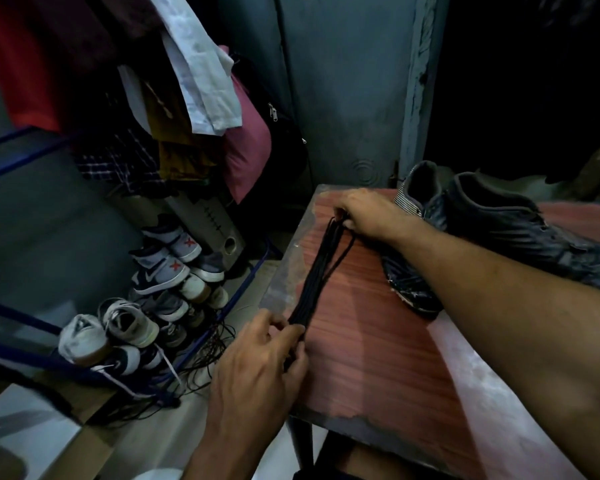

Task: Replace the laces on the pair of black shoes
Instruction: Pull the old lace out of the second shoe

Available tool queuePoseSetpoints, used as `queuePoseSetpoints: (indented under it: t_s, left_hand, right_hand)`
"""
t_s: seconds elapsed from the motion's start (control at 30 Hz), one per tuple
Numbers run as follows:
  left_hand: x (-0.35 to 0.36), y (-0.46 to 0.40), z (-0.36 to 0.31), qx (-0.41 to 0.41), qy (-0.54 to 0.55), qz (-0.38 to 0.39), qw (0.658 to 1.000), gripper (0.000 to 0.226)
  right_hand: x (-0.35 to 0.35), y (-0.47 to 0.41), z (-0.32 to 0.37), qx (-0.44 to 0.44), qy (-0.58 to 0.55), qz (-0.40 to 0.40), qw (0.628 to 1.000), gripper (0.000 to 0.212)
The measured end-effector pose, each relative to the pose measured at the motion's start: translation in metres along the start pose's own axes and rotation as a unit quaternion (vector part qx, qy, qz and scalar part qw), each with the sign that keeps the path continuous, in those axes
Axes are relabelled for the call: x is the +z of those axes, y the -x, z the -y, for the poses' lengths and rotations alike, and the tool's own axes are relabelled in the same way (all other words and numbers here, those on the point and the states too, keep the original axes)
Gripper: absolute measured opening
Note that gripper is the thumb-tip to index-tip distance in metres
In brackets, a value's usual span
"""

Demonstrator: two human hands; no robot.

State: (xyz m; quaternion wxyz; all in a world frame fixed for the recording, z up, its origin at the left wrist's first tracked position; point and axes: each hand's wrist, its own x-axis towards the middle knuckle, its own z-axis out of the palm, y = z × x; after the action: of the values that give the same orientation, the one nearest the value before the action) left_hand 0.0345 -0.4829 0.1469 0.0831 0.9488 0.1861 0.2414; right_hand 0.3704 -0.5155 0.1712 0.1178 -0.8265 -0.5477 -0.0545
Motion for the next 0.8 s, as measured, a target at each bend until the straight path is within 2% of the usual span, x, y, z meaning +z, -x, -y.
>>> queuePoseSetpoints:
  t_s: [0.07, 0.17, 0.23, 0.3, 0.4, 0.47, 0.57, 0.63, 0.7, 0.73, 0.8]
  left_hand:
    - [0.003, -0.008, -0.007, 0.050, -0.050, -0.015, 0.997, 0.012]
    - [0.018, -0.030, -0.013, 0.088, -0.103, -0.002, 0.991, 0.027]
    - [0.026, -0.044, -0.018, 0.093, -0.108, 0.005, 0.990, 0.028]
    - [0.031, -0.057, -0.030, 0.088, -0.083, 0.005, 0.993, 0.028]
    - [0.046, -0.074, -0.056, 0.085, -0.022, 0.029, 0.996, 0.040]
    - [0.058, -0.081, -0.076, 0.089, 0.032, 0.061, 0.994, 0.059]
    - [0.077, -0.089, -0.104, 0.092, 0.104, 0.112, 0.984, 0.086]
    - [0.088, -0.095, -0.119, 0.104, 0.108, 0.140, 0.979, 0.095]
    - [0.099, -0.098, -0.131, 0.108, 0.079, 0.172, 0.976, 0.098]
    - [0.105, -0.097, -0.133, 0.106, 0.059, 0.185, 0.975, 0.097]
    - [0.111, -0.093, -0.141, 0.106, 0.043, 0.190, 0.975, 0.083]
  right_hand:
    - [-0.001, 0.001, 0.000, 0.004, -0.006, -0.006, 1.000, 0.016]
    - [-0.001, 0.001, 0.002, 0.019, -0.027, 0.007, 0.999, 0.025]
    - [-0.006, 0.004, 0.004, 0.029, -0.038, 0.035, 0.998, 0.041]
    - [-0.017, 0.014, 0.007, 0.041, -0.042, 0.030, 0.998, 0.047]
    - [-0.034, 0.050, 0.006, 0.043, -0.030, -0.056, 0.997, 0.038]
    - [-0.044, 0.091, 0.001, 0.055, -0.016, -0.128, 0.990, 0.032]
    - [-0.058, 0.164, -0.022, 0.158, 0.031, -0.218, 0.963, 0.033]
    - [-0.067, 0.211, -0.044, 0.296, 0.040, -0.174, 0.938, 0.046]
    - [-0.075, 0.249, -0.063, 0.397, 0.029, -0.044, 0.916, 0.069]
    - [-0.075, 0.262, -0.067, 0.405, 0.032, 0.012, 0.914, 0.077]
    - [-0.075, 0.280, -0.067, 0.381, 0.063, 0.049, 0.921, 0.084]
